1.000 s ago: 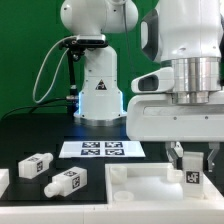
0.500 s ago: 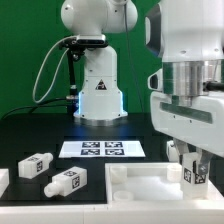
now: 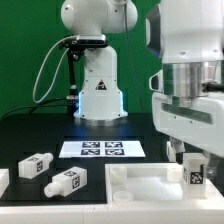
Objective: Assemble one leg
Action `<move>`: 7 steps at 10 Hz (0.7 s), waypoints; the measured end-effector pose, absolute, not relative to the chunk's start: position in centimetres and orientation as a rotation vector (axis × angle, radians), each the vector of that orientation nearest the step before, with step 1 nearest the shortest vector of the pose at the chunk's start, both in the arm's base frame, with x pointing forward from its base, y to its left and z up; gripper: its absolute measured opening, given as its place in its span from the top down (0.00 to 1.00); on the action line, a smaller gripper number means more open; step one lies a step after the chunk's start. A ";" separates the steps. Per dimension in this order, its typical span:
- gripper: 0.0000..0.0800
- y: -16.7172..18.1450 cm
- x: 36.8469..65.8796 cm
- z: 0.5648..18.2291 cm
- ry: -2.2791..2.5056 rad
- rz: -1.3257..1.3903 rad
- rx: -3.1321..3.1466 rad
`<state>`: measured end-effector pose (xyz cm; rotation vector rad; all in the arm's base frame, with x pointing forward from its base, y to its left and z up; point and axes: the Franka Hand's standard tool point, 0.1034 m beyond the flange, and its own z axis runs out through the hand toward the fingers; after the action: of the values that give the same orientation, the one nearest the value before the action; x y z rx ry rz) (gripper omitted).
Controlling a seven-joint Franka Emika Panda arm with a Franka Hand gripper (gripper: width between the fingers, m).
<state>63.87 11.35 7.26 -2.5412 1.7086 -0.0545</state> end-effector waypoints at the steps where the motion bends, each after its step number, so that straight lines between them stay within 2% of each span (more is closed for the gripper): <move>1: 0.20 11.6 63.9 7.3 1.422 -0.081 -2.715; 2: 0.20 11.8 63.8 7.2 1.196 -0.100 -2.823; 6: 0.19 11.7 63.7 6.9 0.790 -0.119 -2.975; 7: 0.19 11.3 63.8 6.9 0.437 -0.143 -3.073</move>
Offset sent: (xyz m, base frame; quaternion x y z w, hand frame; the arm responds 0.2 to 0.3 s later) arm 0.0000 0.0000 0.0000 0.0000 0.0000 -0.1296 0.9916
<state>63.81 11.33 6.94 -3.0733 0.4372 -0.1431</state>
